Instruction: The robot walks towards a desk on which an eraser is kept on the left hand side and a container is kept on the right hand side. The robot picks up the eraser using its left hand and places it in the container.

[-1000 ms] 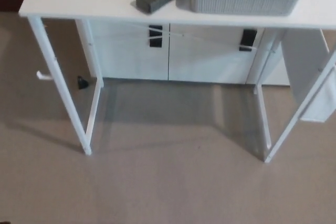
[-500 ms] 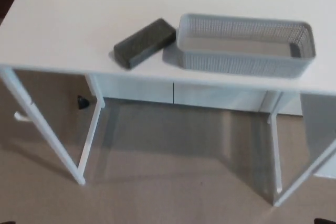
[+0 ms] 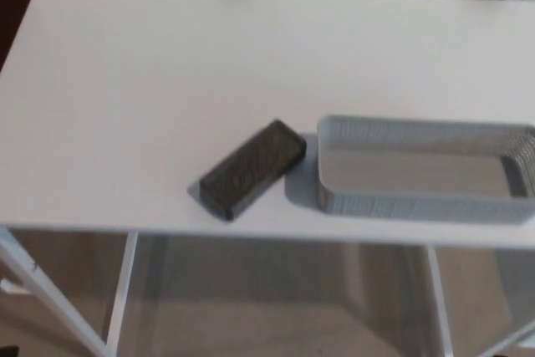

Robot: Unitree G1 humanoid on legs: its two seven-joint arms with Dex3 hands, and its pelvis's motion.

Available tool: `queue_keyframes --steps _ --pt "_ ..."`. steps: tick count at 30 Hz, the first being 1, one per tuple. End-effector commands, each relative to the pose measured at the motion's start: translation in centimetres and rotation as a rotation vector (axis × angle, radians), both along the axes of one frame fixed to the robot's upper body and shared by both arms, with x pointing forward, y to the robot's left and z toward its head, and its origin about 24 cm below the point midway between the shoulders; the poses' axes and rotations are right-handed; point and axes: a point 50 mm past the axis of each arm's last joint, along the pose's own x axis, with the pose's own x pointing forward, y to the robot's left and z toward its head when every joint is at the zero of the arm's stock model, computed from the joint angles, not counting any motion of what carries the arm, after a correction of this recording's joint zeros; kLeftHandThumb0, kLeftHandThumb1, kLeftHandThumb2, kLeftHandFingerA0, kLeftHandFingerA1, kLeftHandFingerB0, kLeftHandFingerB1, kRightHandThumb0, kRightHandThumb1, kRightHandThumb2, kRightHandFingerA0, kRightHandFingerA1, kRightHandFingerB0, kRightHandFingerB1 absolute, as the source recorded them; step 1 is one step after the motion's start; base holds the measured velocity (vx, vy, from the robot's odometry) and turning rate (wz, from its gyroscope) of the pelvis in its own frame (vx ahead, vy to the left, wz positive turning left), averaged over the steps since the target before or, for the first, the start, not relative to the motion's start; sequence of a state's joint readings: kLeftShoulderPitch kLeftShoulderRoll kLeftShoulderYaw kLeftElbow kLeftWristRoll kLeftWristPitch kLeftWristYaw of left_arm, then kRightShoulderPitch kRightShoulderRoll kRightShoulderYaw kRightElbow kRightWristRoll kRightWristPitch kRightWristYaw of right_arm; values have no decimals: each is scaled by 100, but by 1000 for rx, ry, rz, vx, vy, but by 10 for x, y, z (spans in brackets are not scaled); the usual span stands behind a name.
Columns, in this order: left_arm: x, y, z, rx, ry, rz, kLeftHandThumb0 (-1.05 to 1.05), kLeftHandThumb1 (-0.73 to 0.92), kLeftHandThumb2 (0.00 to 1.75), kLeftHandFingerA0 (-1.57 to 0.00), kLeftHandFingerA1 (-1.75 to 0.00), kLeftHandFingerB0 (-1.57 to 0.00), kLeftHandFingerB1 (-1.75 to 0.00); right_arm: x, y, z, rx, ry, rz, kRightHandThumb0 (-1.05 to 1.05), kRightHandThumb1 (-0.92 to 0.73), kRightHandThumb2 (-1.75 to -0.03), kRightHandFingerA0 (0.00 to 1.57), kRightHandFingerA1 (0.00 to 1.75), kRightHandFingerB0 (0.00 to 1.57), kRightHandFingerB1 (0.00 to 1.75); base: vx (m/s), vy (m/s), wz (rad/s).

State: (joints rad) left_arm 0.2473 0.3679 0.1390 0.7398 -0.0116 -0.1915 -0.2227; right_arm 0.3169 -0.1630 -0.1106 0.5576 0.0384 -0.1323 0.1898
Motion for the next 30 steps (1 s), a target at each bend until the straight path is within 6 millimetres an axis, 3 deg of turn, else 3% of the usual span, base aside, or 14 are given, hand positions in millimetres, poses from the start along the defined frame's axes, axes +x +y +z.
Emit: queue_keyframes --steps 1,15,20,21,30 --pt "-4 2 0 18 -6 -21 -7 44 88 -28 -54 -18 -49 -2 -6 2 -28 -6 7 -17 -40 -87 45 65 23 53 154 -91 11" --pt "-2 -3 3 18 -24 -42 -5 43 87 -29 -55 -19 -49 1 -6 2 -30 -11 16 -16 -41 -87 45 64 23 53 94 -165 -4" --pt "-3 -6 2 7 -24 -70 -4 44 88 -28 -55 -18 -49 0 -5 3 -43 -5 27 -17 -42 -88 45 64 22 52 119 39 -4" --pt "-3 -6 1 -37 -22 -48 -1 48 91 -22 -53 -16 -48 0 -5 3 -42 -7 33 -17 -43 -88 45 64 21 52 10 220 62" --pt "-2 -11 3 -33 -19 -57 -2 47 89 -24 -53 -18 -48 1 -3 5 -53 -1 41 -16 -43 -88 45 64 21 52 54 98 1"
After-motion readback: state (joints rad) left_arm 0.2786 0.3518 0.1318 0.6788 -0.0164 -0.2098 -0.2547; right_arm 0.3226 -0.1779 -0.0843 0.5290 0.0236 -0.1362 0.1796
